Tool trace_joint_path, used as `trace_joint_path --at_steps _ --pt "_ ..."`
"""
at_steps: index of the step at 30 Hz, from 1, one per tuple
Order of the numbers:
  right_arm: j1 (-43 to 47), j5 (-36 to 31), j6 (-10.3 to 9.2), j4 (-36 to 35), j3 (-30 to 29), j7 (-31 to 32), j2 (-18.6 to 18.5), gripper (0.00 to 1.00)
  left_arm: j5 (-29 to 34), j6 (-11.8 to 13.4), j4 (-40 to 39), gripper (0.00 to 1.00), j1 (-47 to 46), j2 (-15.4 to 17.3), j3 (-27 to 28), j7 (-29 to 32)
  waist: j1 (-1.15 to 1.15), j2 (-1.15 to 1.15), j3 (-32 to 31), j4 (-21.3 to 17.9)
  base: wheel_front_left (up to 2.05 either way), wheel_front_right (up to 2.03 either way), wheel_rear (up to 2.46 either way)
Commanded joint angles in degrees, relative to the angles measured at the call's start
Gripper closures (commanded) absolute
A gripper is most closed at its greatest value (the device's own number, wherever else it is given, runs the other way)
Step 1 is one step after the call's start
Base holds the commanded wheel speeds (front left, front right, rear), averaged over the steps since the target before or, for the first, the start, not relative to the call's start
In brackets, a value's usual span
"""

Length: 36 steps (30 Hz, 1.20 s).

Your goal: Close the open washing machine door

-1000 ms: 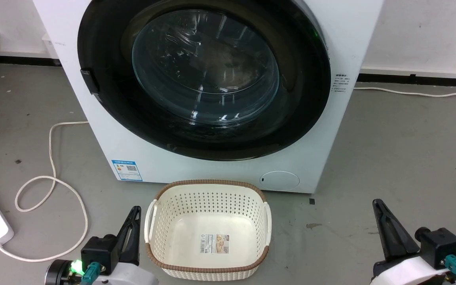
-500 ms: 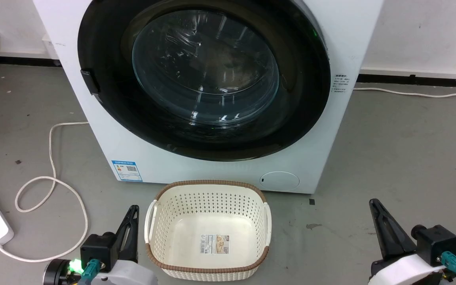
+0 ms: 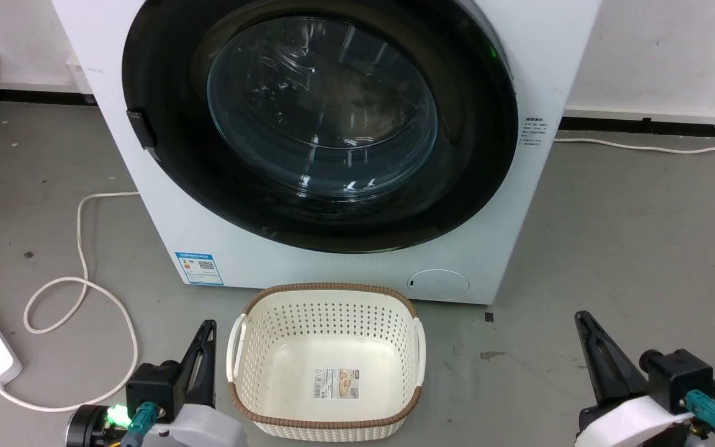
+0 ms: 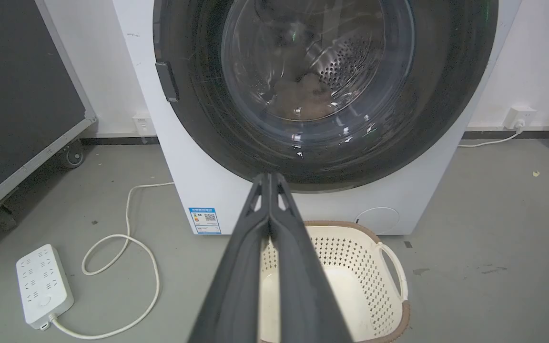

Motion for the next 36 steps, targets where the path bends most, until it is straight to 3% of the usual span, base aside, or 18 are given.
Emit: trace_joint_path --at_steps 1,36 --pt "-0.7 -0.2 -0.03 -0.4 0.2 0.3 0.2 1.0 0.5 0.4 -0.4 1.0 -0.7 -0.1 0.2 0.3 0.0 0.0 0.0 0.0 0.0 0.0 0.0" --pt "-1.1 -1.0 -0.04 -1.8 1.5 4.6 0.3 1.0 1.6 1.9 -2.9 1.0 -1.1 -0.5 1.0 4.5 0.0 0.0 -0.2 -0.1 0.0 0.0 0.0"
